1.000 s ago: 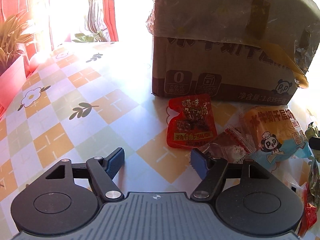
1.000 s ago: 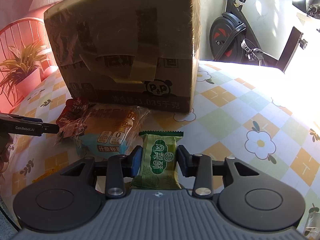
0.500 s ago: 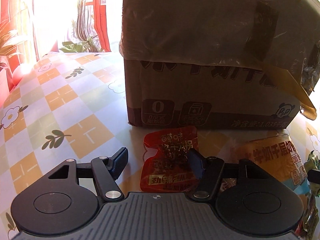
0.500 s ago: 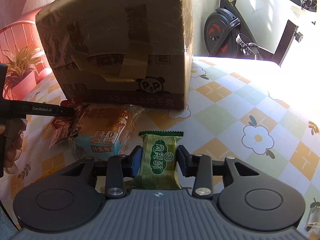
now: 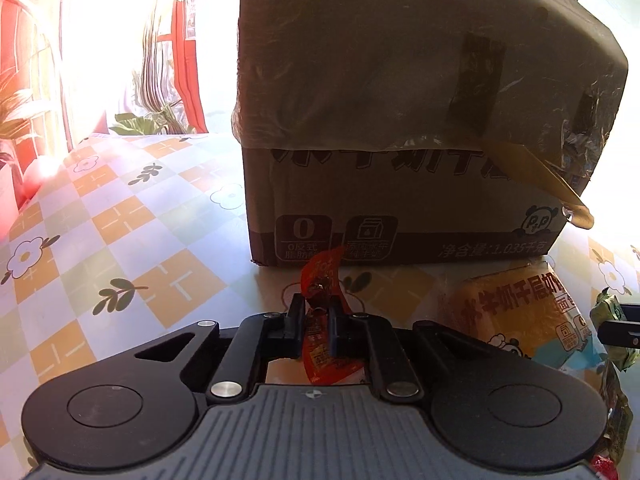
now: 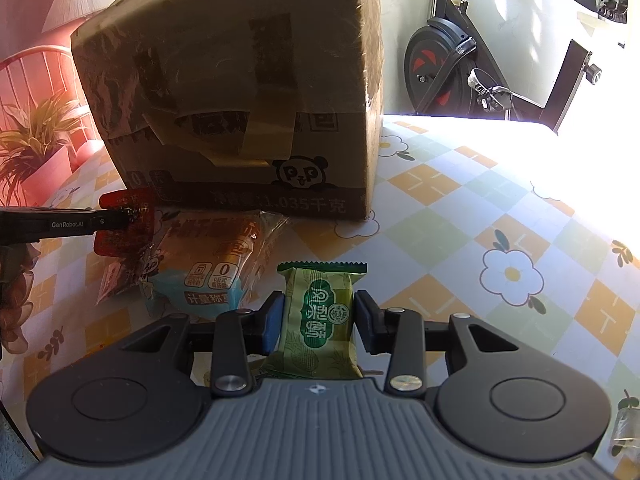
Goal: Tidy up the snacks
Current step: 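Grasp the red spicy snack packet with the left gripper while the right holds the pastry, then carry both held snacks over the box and open both grippers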
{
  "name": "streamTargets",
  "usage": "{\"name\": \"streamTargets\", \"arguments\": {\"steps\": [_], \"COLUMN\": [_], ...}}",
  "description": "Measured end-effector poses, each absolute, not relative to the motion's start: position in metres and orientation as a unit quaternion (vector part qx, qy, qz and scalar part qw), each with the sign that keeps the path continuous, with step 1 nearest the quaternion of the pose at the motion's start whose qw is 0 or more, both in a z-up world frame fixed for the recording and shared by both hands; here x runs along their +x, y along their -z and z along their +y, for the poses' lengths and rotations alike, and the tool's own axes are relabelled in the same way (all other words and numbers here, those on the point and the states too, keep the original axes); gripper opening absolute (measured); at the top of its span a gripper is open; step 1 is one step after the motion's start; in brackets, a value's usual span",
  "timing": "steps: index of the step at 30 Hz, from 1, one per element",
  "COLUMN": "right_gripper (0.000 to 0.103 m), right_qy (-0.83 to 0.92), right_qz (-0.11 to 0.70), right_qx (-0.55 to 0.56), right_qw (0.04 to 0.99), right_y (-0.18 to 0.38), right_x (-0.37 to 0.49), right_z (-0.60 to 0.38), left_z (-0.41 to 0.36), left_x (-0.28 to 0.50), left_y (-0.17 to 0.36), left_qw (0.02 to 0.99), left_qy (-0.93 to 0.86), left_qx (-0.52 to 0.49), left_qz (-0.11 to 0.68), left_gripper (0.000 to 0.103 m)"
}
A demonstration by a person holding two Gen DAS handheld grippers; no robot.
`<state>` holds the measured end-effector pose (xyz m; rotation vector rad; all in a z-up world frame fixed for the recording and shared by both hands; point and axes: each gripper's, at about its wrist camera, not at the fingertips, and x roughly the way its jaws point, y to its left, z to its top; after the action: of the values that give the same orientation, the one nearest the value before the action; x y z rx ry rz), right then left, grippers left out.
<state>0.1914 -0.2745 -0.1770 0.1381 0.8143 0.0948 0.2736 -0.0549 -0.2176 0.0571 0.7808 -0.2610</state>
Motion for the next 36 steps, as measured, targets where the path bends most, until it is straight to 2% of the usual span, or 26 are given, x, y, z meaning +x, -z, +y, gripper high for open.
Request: {"name": "streamTargets", "arguments": {"steps": [15, 27, 36], "right_gripper": [0.040, 0.040, 0.040], "right_qy": [-0.046, -0.053, -0.062], "right_qz": [0.360, 0.249, 0.209], "right_qx": [0.057, 0.016, -0.032], "right_qw": [0.930, 0.967, 0.975], "right_y": [0.143, 0.040, -0.012], "right_x": [0.176, 0.178, 0.251], "right_z": [-0.262, -0.256, -0.258], "left_z": [-0.032, -0.021, -0.056], "left_x": [0.222, 0.221, 0.258], "left_y": [0.153, 0.055, -0.005], "left_qw": [0.942, 0.971, 0.978], "left_qy": [0.135, 0.141, 0.148], "left_qx": [0.015, 0.014, 0.036], "left_qz": [0.306, 0.192, 0.141], "left_gripper": [0.011, 0.011, 0.011]}}
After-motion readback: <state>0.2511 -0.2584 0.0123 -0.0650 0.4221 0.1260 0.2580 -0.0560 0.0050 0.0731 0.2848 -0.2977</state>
